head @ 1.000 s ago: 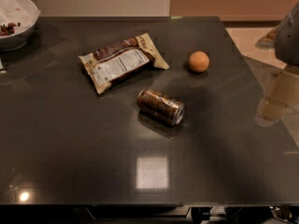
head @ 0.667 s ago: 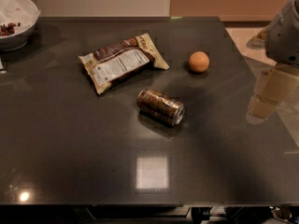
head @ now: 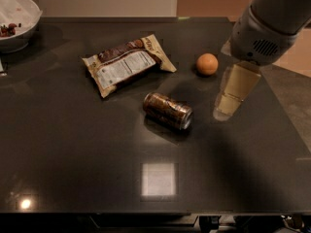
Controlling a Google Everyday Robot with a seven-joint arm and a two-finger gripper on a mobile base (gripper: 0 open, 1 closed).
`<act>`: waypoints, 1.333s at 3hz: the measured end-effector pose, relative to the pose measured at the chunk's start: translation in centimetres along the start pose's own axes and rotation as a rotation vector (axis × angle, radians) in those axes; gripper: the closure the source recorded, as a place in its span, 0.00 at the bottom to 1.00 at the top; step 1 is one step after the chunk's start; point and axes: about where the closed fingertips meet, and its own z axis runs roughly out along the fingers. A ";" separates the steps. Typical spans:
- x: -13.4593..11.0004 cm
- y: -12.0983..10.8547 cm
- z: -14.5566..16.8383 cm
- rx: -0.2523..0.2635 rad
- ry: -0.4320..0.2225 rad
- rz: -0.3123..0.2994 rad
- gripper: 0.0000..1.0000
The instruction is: Place orange can upright
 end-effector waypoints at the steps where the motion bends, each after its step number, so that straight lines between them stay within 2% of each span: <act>1: -2.6 0.0 2.7 -0.043 0.019 0.033 0.00; 3: -5.8 -0.8 8.6 -0.048 0.137 0.137 0.00; 4: -6.9 -0.7 10.7 -0.065 0.174 0.160 0.00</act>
Offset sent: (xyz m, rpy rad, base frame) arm 0.0396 0.0803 -0.0762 -0.1368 0.1255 -0.1627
